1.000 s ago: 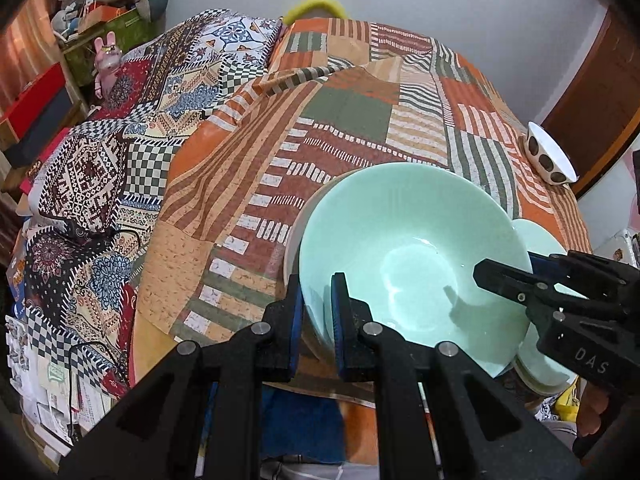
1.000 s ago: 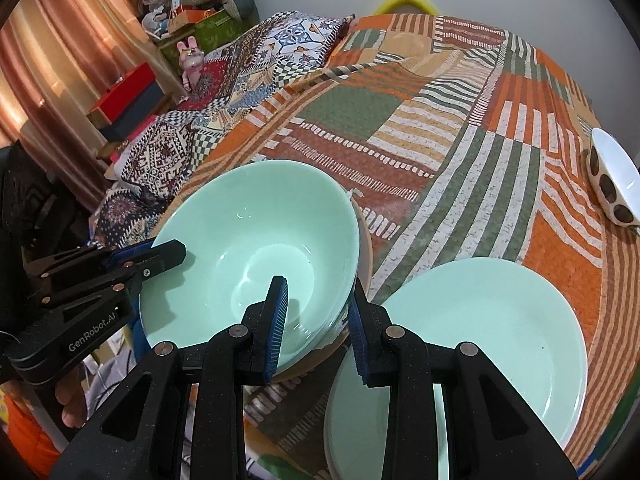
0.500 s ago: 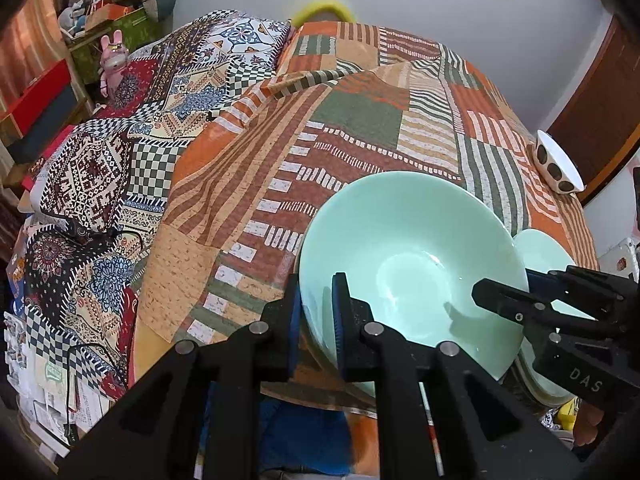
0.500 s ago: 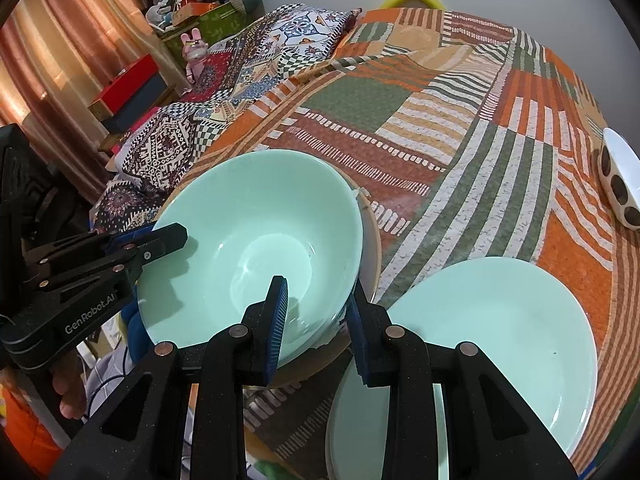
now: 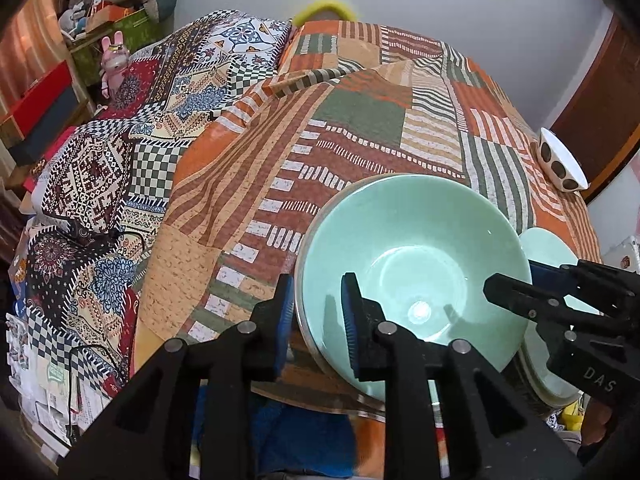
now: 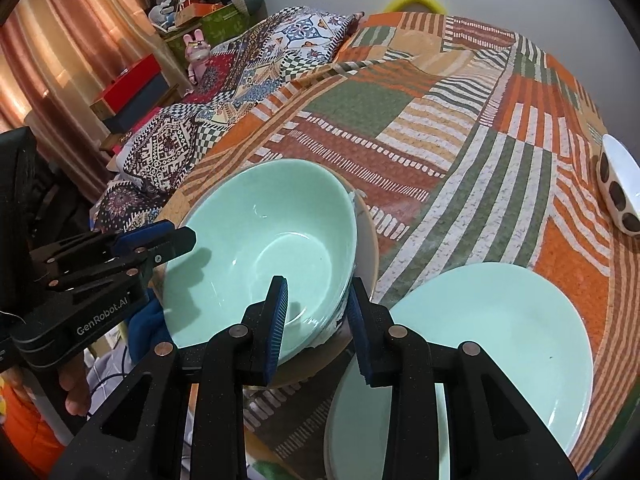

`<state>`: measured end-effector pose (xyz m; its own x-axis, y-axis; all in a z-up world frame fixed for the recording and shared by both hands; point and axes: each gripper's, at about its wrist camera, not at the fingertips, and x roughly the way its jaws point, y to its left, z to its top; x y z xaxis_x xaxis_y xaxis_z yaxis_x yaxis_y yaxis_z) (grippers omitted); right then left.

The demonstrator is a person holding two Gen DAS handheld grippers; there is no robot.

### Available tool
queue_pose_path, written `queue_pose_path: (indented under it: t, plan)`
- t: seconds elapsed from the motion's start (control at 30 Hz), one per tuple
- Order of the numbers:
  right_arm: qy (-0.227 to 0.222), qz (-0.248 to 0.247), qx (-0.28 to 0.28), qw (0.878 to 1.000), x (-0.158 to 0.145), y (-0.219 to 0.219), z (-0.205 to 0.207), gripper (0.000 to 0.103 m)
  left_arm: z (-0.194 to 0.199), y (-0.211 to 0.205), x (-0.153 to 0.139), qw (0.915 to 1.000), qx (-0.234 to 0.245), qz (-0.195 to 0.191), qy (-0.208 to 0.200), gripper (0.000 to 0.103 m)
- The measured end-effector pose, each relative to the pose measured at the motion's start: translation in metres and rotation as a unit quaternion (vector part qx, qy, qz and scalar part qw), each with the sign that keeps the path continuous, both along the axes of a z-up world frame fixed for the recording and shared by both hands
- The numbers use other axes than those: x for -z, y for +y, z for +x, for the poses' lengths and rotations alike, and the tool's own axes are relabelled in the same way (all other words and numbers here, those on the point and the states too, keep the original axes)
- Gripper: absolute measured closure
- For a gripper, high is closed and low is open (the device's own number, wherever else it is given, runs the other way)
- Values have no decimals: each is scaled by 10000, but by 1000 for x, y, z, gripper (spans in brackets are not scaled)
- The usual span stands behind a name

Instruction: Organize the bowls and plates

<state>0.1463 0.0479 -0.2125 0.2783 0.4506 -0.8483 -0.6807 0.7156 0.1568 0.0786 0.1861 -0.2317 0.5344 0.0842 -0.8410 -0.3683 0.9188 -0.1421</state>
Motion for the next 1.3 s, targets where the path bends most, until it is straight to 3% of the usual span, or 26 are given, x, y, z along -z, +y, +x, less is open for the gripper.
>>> queue_pose_path:
  t: [0.13, 0.27, 0.5, 0.63, 0.77, 0.87, 1.0, 1.03, 1.1, 1.3]
  plan:
    - [-65, -31, 3, 10000, -3, -1, -1, 74, -1, -1, -3, 10000, 28, -60, -6, 81]
    - [-219, 46, 51, 9997, -12, -8, -1, 72, -1, -10, -15, 9998, 121, 129, -79, 81]
    - [-668, 349, 233, 9969, -45, -34, -3, 56, 0, -31, -50, 9980, 327, 385, -388, 76]
    - [-835, 554, 442, 9940, -62, -55, 2, 51, 2, -46, -76, 9957, 467, 424, -678, 63]
    - [-1019, 713, 724, 9896, -79, -84, 7, 51, 7, -67, -103, 9915, 678, 552, -967, 60]
    - [-1183, 826, 968, 9848, -93, -111, 11, 51, 12, -85, -121, 9873, 842, 604, -1205, 47]
    - [-1440, 915, 1320, 9765, -109, -147, 16, 49, 23, -111, -142, 9816, 1088, 671, -1416, 44]
    - [-1508, 946, 1432, 9736, -114, -158, 17, 47, 27, -118, -146, 9802, 1160, 679, -1455, 43]
    - [-1660, 1026, 1666, 9665, -122, -180, 19, 34, 35, -132, -154, 9772, 1291, 714, -1525, 41]
    - [-2003, 1065, 2193, 9489, -142, -229, 28, 29, 70, -174, -175, 9673, 1648, 878, -1719, 34]
